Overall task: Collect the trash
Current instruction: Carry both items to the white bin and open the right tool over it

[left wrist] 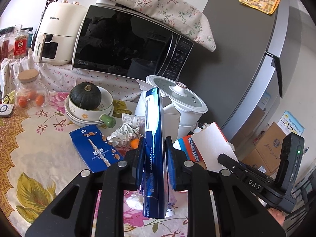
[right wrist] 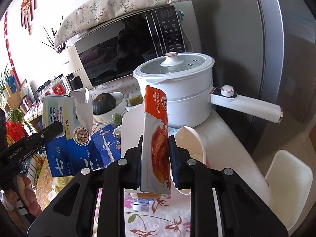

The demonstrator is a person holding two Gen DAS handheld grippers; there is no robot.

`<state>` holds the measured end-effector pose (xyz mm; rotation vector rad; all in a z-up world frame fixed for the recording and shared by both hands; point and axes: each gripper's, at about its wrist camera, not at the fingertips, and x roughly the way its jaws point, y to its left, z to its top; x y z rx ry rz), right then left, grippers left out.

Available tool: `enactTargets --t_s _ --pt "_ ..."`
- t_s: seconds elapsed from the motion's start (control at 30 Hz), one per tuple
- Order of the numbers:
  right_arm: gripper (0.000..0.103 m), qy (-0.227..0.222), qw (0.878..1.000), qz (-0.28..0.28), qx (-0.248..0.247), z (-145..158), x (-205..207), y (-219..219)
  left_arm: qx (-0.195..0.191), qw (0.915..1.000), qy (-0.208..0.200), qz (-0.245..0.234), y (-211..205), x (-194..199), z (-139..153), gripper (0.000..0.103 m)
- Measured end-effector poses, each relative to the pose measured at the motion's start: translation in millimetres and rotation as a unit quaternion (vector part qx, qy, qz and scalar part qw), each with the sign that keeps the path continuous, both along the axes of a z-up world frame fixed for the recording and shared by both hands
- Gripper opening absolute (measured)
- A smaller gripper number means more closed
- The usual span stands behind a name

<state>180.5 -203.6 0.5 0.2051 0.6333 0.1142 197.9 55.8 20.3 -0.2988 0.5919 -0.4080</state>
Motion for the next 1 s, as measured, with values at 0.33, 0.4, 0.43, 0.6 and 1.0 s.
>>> enactTargets --t_s 0.33,0.4,0.43,0.6,1.0 --pt "0.022 -0.011 1.0 -0.029 -0.007 10.4 -18.8 -26.7 -0.007 0.9994 -0.012 -0.032 -33.6 -5.6 4.3 0.021" --pt "0.022 -0.012 0.999 -0.035 -0.008 11.9 -22.9 -33.3 -0.01 0.999 -0.014 -0.041 -43.2 -7.3 5.2 0.021" --pt "0.022 -0.014 0.999 -0.04 -0.01 13.0 -26.0 -37.9 -0.01 0.9988 -0.015 -0.045 -47.0 -7.7 5.7 0.021" --pt "0.022 -0.019 0.998 -0.064 -0.013 17.4 -42.2 -63.4 -0.014 0.9968 -0.025 -0.075 -76.6 -15.4 9.7 0.021" --pt "0.022 -0.018 0.989 -0.143 -0.019 20.5 -89.3 -140.7 -0.024 0.9892 -0.033 -0.141 -156.2 -32.1 8.1 0.021"
